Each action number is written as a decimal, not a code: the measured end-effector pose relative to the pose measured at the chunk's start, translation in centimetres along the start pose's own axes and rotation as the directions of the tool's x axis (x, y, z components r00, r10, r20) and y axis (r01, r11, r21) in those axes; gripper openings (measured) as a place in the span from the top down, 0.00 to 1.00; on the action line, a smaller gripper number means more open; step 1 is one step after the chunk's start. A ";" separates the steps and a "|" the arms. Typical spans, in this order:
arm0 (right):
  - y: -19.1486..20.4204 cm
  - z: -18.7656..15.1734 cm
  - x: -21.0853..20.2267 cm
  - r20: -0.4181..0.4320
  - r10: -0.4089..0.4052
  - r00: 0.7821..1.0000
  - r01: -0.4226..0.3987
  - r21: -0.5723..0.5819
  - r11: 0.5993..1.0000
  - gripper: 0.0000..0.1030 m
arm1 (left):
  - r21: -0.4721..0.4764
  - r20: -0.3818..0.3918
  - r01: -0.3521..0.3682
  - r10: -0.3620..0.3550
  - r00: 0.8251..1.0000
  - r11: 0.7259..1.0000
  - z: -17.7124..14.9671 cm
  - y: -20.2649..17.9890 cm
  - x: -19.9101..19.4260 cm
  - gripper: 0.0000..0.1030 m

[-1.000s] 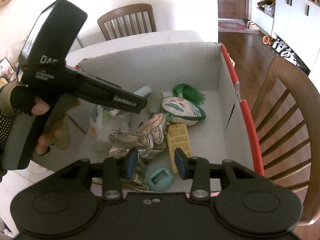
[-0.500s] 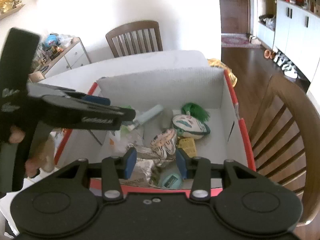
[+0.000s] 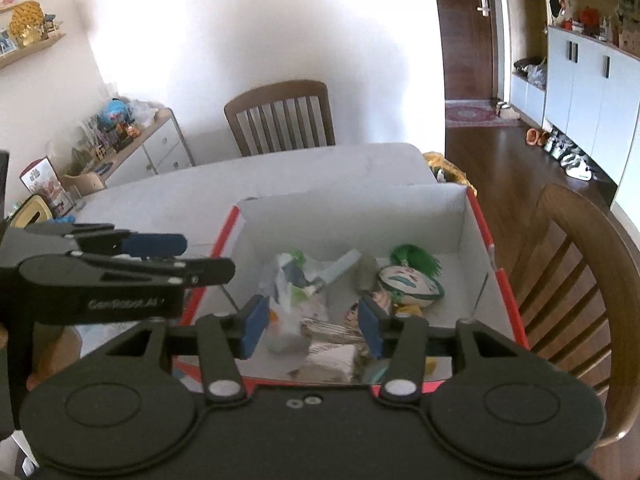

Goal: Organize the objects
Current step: 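Withdraw both grippers from the red box back toward the mat, then grasp the white bead bag with the left gripper while the right gripper grasps the fish keychain, then carry the white bead bag and fish keychain into the red box and release both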

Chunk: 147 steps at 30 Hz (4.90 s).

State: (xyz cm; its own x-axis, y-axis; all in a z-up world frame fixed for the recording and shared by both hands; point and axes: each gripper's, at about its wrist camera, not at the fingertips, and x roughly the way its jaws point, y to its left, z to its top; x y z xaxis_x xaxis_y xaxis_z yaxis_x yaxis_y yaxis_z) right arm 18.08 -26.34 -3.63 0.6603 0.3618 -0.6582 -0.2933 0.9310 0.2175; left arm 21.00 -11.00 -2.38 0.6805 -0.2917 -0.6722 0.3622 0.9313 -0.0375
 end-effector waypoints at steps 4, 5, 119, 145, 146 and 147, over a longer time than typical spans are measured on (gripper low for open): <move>1.6 -0.1 -0.4 0.020 -0.003 1.000 0.003 0.013 1.000 0.48 | 0.000 0.022 0.014 -0.014 1.000 1.000 -0.6 0.9 -1.8 0.36; 2.0 -0.1 -0.5 0.021 0.002 1.000 -0.002 0.020 1.000 0.47 | 0.000 0.028 0.015 -0.015 0.999 1.000 -0.7 1.2 -2.1 0.33; 20.1 -0.2 22.1 -0.257 0.068 0.964 -0.115 -0.172 0.978 0.89 | -0.087 -0.085 -0.085 0.078 0.993 0.993 -13.7 23.0 3.0 0.66; 17.1 -0.8 7.0 -0.114 0.079 0.990 -0.084 -0.035 0.996 0.89 | -0.062 -0.020 0.047 -0.048 0.999 0.997 -9.5 16.9 -5.4 0.69; 16.7 -0.7 6.4 -0.104 0.077 0.992 -0.081 -0.031 0.996 0.89 | -0.057 -0.014 0.055 -0.056 0.998 0.997 -9.1 16.3 -5.5 0.69; 16.4 -0.7 6.0 -0.095 0.077 0.992 -0.080 -0.028 0.996 0.89 | -0.053 -0.008 0.061 -0.061 0.998 0.997 -8.8 15.9 -5.6 0.69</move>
State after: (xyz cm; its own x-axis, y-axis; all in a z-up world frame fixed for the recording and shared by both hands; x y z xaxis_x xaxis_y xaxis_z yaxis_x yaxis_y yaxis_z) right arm 16.76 -8.96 -4.46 0.5669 0.4260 -0.7051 -0.3641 0.8974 0.2493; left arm 17.30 7.37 -5.73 0.6515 -0.3464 -0.6749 0.3690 0.9220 -0.1171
